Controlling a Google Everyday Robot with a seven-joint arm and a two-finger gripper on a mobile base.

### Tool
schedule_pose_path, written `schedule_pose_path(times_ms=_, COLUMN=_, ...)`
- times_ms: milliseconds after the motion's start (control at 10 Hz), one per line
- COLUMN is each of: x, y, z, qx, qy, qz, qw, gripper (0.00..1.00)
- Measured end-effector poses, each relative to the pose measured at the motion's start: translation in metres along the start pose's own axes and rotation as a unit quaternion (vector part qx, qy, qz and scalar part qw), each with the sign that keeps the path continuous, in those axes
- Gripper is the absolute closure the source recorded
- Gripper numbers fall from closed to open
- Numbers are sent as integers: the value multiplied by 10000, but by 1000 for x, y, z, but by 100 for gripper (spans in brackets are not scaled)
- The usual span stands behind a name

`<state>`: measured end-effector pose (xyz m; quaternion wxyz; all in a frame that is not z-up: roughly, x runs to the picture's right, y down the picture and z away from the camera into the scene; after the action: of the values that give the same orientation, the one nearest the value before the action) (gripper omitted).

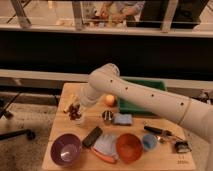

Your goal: Place grapes in paper cup

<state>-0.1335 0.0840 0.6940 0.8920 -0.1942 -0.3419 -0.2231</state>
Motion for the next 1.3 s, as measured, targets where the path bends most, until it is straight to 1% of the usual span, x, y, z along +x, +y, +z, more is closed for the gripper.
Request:
schedule_pose_path(times_ms=400, x=-1, y=-1, z=21, qx=-133, qy=-14, qz=1, qw=9999, gripper=100)
schedule_pose_path(times_ms=800, x=8, y=-3, z=39, qx=-241, qy=-27, qz=56, qw=9997, gripper=100)
schedule_pose_path(times_ms=1000, x=14, y=-2, z=45, qx=-285, qy=-34, qz=94, qw=9995, gripper=100)
schedule_pose_path(times_ms=1200, x=21, y=-2, z=47, qx=-309, qy=-45, qz=133, qw=9994, gripper=100)
schedule_pose_path(times_ms=1300, x=24, y=-1, z=48, qx=-321, qy=-46, qz=149, qw=9994, gripper=98)
